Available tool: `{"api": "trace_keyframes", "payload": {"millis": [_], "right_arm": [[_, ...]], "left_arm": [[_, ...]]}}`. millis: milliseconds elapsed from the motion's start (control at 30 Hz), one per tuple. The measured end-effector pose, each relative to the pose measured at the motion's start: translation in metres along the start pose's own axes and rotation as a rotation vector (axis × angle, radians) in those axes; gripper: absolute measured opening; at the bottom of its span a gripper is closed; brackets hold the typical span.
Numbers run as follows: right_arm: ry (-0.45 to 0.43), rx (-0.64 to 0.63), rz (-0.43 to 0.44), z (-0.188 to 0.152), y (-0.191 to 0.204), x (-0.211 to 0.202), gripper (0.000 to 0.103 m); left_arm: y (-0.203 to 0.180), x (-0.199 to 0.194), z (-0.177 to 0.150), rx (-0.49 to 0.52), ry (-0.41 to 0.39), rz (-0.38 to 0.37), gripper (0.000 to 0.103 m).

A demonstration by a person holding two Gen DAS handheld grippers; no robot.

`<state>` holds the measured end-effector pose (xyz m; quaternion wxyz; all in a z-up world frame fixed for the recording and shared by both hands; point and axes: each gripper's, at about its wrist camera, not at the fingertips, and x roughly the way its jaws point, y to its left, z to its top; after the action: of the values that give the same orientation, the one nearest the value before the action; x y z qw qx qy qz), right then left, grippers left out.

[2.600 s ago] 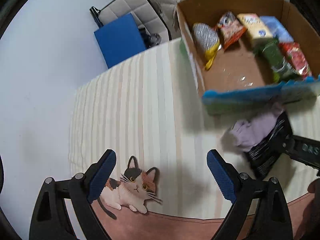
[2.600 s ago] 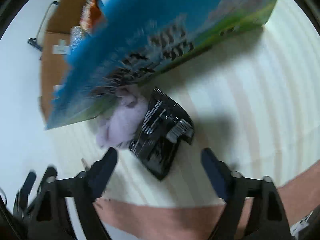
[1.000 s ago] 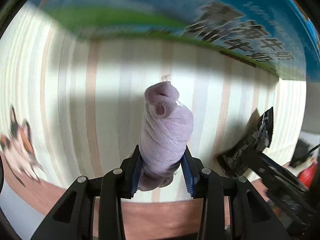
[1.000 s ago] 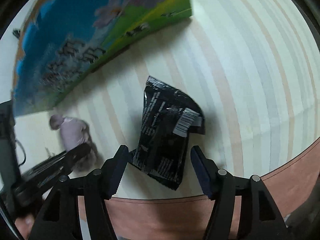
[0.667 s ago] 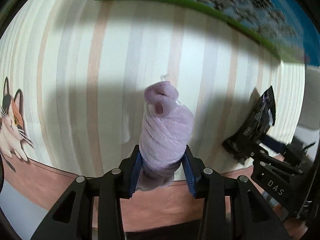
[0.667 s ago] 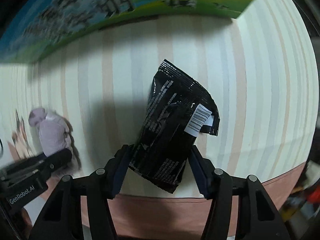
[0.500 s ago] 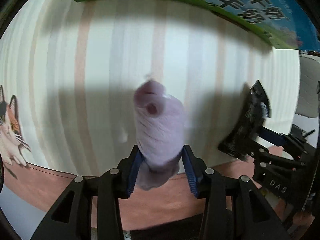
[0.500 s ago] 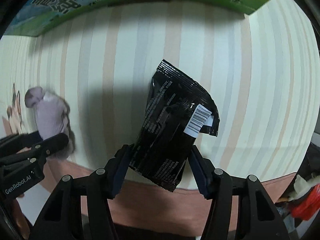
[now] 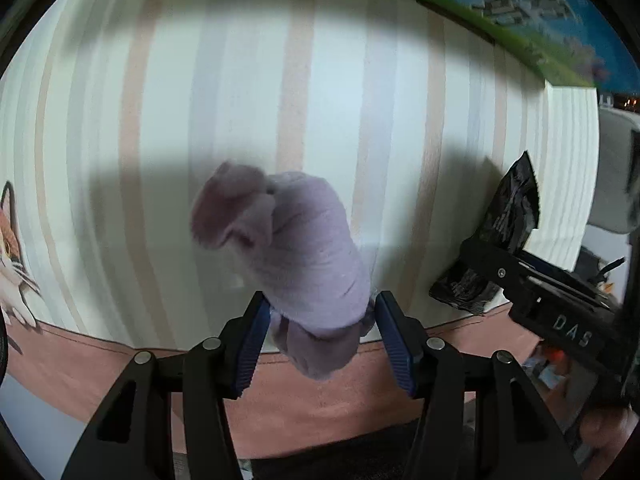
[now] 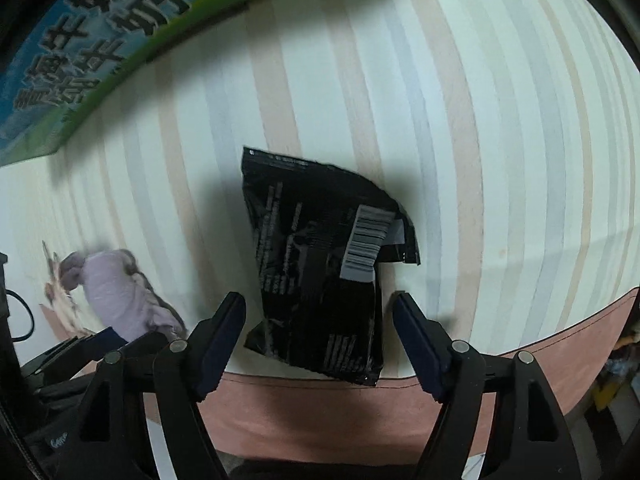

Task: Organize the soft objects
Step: 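Grasp the black pouch with right tool while left lifts the cloth, then lower cloth and pouch into the box and open both tools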

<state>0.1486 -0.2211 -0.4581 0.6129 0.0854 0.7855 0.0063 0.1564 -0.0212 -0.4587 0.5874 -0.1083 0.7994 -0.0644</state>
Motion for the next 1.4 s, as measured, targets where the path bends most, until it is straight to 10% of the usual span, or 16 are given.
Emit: {"api": "trace_keyframes", "payload": {"millis": [233, 467, 833, 1100, 1400], "right_arm": [[-0.05, -0.085, -0.107, -0.024, 0.039, 0.012, 0.054], [-0.086, -0.141, -0.084, -0.04, 0.056, -0.002, 0.045], [-0.299, -0.284, 0.125, -0.059, 0.079, -0.164, 0.045], [-0.346, -0.377, 0.174, 0.029, 0.107, -0.224, 0.045], [-0.227, -0.384, 0.159, 0.122, 0.151, -0.182, 0.045]], "left_arm": [[-0.014, 0.001, -0.013, 0.044, -0.087, 0.141, 0.035], [-0.03, -0.018, -0.025, 0.032, -0.148, 0.102, 0.027], [-0.056, -0.168, -0.032, 0.075, -0.379, -0.06, 0.027], [-0.022, -0.222, 0.06, 0.045, -0.35, -0.021, 0.027], [0.009, -0.194, 0.159, 0.011, -0.09, 0.042, 0.028]]}}
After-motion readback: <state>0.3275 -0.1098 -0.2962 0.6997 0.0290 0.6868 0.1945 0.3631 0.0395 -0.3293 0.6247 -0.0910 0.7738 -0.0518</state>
